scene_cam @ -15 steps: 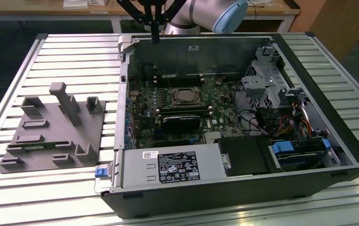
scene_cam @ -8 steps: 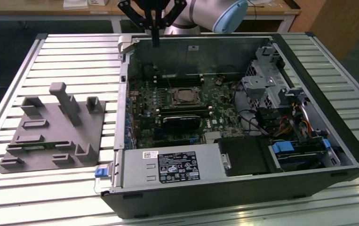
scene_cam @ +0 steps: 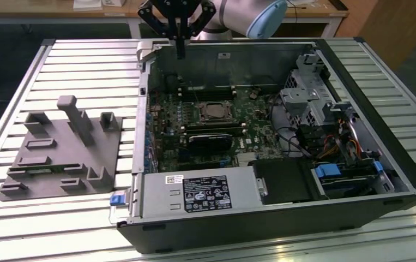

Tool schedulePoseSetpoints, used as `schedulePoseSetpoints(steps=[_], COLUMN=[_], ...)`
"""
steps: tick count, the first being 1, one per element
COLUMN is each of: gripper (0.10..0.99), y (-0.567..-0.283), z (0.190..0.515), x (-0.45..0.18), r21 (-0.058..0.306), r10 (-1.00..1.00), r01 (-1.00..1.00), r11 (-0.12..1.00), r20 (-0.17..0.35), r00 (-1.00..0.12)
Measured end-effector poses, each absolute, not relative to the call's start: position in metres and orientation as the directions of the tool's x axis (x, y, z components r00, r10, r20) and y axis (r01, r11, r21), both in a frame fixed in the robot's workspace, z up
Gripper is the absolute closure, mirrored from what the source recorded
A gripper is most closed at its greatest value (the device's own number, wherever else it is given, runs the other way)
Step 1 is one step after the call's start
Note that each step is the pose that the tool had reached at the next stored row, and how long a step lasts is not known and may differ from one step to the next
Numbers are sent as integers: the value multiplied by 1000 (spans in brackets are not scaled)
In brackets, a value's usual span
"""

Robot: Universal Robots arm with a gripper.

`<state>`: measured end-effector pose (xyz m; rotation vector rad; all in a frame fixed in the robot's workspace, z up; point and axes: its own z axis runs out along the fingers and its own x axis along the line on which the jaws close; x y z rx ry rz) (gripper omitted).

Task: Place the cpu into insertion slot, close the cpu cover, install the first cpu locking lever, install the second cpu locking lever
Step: 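Install the first cpu locking lever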

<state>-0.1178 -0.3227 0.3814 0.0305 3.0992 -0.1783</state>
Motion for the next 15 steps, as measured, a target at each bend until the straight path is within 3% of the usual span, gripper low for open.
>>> schedulePoseSetpoints(steps=[15], gripper=[980], y=[-323], z=[358], x=[-116], r21=[-98], r10=[18], r01=[22], r11=[995], r20=[-38], r00=[-999])
